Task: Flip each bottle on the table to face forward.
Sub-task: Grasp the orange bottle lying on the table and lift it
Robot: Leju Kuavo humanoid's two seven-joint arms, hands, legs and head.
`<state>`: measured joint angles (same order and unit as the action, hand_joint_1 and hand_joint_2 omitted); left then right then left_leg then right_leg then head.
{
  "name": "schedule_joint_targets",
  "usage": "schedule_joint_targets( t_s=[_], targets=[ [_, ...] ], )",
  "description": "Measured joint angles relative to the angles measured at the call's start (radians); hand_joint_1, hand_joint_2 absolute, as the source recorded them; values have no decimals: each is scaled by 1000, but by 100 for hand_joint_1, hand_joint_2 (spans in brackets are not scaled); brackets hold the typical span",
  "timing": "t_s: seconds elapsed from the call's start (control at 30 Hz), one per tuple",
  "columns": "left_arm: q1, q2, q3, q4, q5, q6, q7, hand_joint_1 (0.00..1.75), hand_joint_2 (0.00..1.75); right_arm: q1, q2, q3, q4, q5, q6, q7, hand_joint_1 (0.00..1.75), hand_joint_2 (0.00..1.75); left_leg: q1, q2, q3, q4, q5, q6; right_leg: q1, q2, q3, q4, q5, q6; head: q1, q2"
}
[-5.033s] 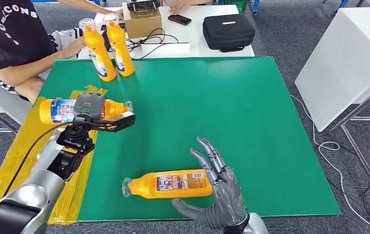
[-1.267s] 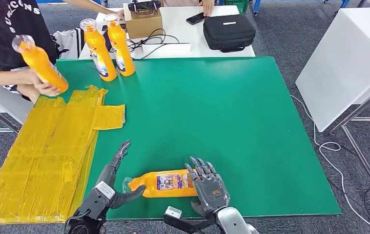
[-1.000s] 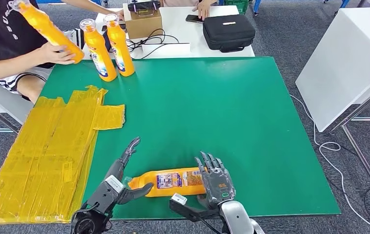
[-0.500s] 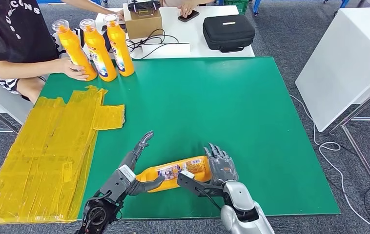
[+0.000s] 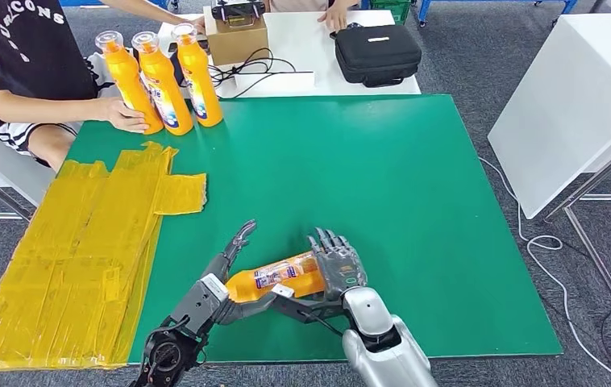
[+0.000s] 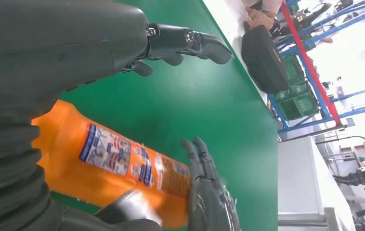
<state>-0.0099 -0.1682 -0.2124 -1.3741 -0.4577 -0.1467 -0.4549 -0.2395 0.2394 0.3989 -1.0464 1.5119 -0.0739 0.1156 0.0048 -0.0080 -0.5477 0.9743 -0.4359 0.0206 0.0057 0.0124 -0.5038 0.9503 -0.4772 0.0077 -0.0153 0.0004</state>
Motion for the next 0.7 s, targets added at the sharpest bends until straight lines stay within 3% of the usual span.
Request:
schedule_joint_targets(
  t_s=[0.3,0.53,0.7],
  targets=[
    [2,0,13,0,8,-2,-2,0,175,74,-39,193,-207,39,77,-13,0,175,0,0,-2,0,0,0,0,0,-2,0,0,0,0,0],
    [1,0,13,1,16,-5,-3,0,175,77,-64,251,-229,28,94,-24,0,175,0,0,-2,0,0,0,0,0,-1,0,0,0,0,0],
    [-2,0,14,8,19,-8,-8,0,175,69,-70,276,-180,-47,163,-37,0,175,0,0,-2,0,0,0,0,0,-1,0,0,0,0,0]
  ],
)
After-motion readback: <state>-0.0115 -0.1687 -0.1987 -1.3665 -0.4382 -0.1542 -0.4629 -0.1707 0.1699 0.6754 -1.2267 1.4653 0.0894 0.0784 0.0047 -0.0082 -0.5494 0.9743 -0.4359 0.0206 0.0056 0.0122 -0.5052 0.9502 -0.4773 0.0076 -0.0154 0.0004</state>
